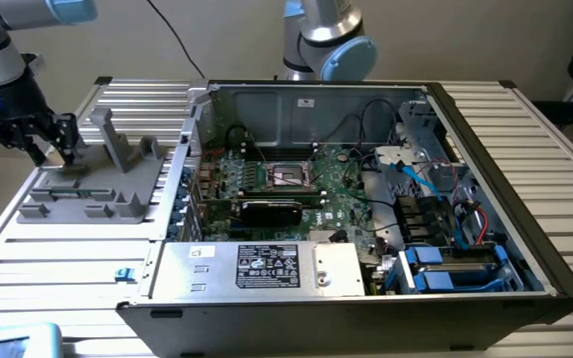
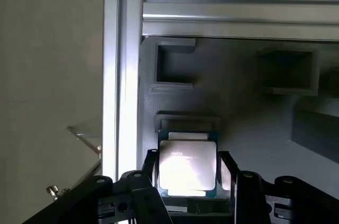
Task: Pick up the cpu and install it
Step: 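Pick up the cpu and move it towards the insertion slot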
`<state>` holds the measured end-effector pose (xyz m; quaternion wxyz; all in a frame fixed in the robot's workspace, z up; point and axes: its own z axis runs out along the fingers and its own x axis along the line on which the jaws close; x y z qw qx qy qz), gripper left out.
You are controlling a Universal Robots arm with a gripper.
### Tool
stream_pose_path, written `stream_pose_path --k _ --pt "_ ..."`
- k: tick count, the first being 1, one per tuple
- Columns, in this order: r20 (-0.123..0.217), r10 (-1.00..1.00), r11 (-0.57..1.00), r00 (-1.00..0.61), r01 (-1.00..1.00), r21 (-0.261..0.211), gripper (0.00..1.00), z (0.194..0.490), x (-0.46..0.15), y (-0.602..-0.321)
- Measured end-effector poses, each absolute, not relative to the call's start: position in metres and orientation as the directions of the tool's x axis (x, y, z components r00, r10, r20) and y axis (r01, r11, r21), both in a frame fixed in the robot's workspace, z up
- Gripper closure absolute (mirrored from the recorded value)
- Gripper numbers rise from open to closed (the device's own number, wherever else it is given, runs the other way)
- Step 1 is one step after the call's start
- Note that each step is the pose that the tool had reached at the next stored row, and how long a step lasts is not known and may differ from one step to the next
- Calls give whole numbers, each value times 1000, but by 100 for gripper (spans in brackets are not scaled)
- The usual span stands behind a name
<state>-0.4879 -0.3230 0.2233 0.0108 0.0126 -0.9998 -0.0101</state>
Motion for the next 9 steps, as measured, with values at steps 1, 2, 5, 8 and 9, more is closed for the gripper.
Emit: stream_pose_path --k 1,2,5,8,9 --pt "21 -25 999 -999 -25 21 44 228 -488 -323" --pt "22 -25 999 -999 -25 21 44 232 -487 -323" --pt "22 -25 999 -999 -25 21 44 246 -485 -323" --pt "22 -25 999 -999 -25 20 44 260 -484 -323" --pt "23 -25 999 -999 -25 20 44 264 -483 -323"
